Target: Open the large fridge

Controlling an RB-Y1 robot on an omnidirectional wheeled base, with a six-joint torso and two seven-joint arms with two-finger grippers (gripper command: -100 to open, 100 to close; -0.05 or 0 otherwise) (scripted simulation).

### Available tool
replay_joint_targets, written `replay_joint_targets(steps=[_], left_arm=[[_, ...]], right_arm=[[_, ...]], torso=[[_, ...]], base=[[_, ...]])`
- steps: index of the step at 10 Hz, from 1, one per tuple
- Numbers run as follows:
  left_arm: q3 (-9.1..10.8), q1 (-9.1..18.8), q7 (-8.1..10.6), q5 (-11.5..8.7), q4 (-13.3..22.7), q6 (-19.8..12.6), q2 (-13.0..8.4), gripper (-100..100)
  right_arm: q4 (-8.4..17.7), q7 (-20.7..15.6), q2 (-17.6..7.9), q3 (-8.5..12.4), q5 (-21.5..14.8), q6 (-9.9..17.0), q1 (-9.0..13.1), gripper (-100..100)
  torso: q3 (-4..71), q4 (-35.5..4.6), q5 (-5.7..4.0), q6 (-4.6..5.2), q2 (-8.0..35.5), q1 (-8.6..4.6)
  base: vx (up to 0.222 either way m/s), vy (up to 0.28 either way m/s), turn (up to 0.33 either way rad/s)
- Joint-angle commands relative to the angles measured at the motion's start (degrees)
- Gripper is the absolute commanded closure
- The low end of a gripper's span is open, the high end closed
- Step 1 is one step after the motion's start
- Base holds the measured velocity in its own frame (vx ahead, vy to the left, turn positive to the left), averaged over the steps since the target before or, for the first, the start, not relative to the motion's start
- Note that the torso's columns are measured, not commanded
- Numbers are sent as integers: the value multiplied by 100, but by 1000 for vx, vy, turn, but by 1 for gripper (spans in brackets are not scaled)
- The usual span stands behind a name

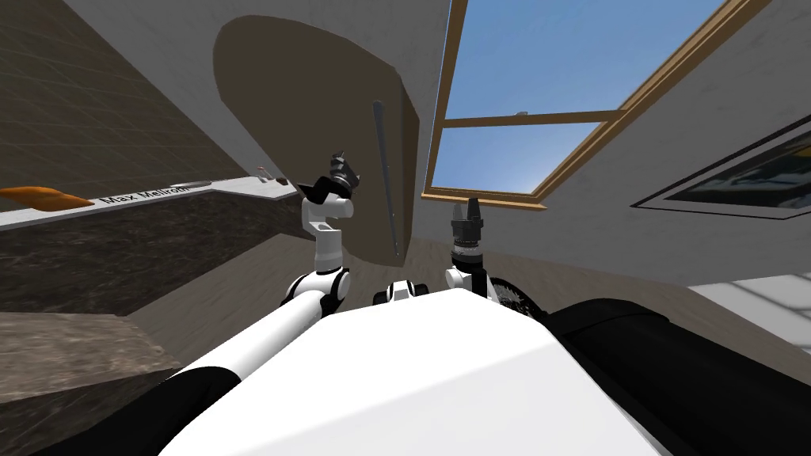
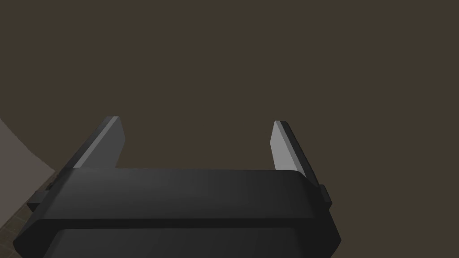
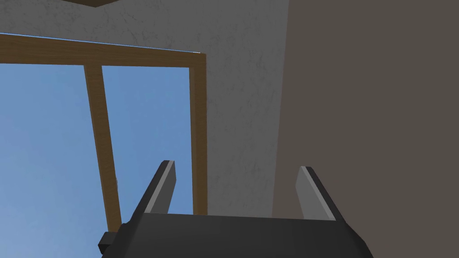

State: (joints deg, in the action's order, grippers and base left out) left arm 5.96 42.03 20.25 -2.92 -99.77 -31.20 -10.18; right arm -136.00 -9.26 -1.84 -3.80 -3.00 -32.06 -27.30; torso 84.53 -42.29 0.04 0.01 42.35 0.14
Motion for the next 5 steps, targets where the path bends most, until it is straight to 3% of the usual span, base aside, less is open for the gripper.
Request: replay_joint_targets(steps=[1, 3, 4, 5], left_arm=[[81, 429, 46, -29, 175, -439, 16, -100], [167, 802, 84, -69, 323, -774, 17, -100], [167, 802, 84, -69, 323, -869, 17, -100], [257, 1061, 114, -112, 466, -1072, 16, -100]], right_arm=[[0, 0, 0, 0, 0, 0, -1, 0], [0, 0, 1, 0, 0, 0, -1, 0], [0, 0, 0, 0, 0, 0, 0, 0], [0, 0, 0, 0, 0, 0, 0, 0]], torso=[[2, -1, -2, -3, -3, -12], [6, 2, -6, -2, -10, -23], [5, 1, -5, 0, -8, -14], [4, 1, 0, 0, -6, 0]], base=[[15, -82, 96], [19, -98, 113], [12, -42, 2], [19, -82, 126]])
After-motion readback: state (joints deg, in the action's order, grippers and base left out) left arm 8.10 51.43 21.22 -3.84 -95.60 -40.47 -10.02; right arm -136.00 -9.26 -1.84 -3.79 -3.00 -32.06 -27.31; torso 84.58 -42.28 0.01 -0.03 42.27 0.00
